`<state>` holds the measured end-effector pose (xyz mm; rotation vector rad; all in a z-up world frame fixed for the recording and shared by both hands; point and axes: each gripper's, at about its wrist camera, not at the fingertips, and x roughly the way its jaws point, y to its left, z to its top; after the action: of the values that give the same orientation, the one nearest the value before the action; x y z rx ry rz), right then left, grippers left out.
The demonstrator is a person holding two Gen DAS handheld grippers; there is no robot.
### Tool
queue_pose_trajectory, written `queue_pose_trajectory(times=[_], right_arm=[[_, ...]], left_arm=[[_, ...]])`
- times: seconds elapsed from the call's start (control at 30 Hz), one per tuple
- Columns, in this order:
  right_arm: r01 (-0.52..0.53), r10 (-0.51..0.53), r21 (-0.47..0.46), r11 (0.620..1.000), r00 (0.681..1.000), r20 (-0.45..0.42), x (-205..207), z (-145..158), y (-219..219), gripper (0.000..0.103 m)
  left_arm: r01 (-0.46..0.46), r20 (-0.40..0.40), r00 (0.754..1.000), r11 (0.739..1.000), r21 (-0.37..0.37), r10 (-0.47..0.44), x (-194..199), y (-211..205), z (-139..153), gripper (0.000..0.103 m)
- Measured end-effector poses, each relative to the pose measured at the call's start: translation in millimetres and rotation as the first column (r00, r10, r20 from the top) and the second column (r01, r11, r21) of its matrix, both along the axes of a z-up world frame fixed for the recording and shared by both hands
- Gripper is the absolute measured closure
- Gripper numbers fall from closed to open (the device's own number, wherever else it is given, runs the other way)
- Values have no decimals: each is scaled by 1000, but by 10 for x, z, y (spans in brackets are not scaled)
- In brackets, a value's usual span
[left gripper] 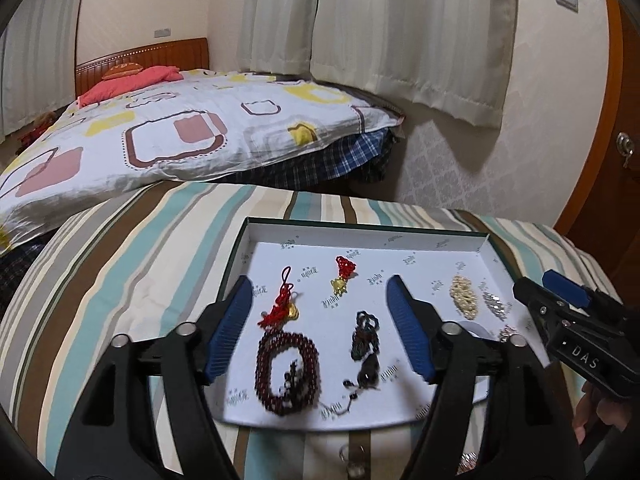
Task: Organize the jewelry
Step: 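Withdraw both open tools from the box toward the remaining jewelry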
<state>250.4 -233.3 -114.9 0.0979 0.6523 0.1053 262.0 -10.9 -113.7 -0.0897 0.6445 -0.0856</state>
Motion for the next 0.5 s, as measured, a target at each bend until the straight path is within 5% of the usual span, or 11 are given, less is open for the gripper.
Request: queue_pose_trajectory(times=[0.5], right_arm=[[-16, 16, -3, 1000, 1000, 0, -698, -27, 107, 44]], left_arm=[[-2, 25, 1000, 1000, -10, 2, -738, 102, 33, 32]])
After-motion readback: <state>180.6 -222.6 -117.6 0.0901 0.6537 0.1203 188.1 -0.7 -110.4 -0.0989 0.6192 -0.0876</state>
